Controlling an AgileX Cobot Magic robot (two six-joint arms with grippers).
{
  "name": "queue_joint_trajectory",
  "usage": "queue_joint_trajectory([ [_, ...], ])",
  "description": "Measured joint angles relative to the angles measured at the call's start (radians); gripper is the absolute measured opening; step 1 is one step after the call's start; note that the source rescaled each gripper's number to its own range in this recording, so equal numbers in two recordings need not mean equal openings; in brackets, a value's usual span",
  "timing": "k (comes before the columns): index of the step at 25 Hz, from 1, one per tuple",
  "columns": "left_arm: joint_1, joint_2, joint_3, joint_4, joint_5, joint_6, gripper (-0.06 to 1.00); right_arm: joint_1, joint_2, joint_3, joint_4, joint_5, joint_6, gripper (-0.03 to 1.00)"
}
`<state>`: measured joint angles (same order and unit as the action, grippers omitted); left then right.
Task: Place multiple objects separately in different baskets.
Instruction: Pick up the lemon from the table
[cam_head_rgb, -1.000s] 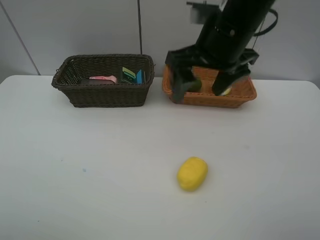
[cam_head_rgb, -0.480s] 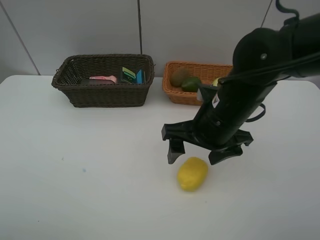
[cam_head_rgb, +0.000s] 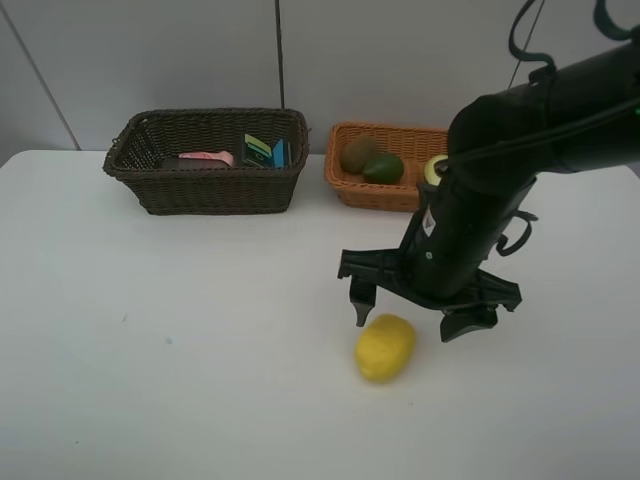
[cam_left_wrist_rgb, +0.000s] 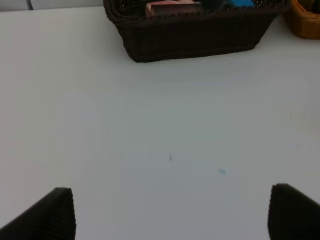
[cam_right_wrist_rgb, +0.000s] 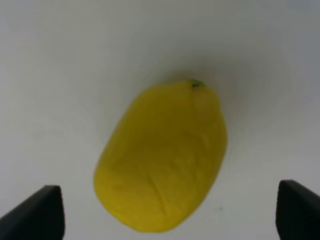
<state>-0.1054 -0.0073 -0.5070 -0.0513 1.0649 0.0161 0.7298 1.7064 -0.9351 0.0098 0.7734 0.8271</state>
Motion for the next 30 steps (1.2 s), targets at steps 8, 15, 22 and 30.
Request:
queue_joint_trajectory([
  [8, 0.0, 0.0, 0.0, 0.0, 0.0, 0.0, 1.0, 0.0, 0.066, 0.0, 0.167, -0.066, 0.028, 1.0],
  [15, 0.0, 0.0, 0.0, 0.0, 0.0, 0.0, 1.0, 0.0, 0.116, 0.0, 0.211, -0.071, 0.028, 1.0],
  [22, 0.0, 0.0, 0.0, 0.0, 0.0, 0.0, 1.0, -0.001, 0.177, 0.0, 0.219, -0.088, 0.028, 1.0],
  [30, 0.0, 0.0, 0.0, 0.0, 0.0, 0.0, 1.0, -0.001, 0.214, 0.0, 0.219, -0.101, 0.028, 0.87],
])
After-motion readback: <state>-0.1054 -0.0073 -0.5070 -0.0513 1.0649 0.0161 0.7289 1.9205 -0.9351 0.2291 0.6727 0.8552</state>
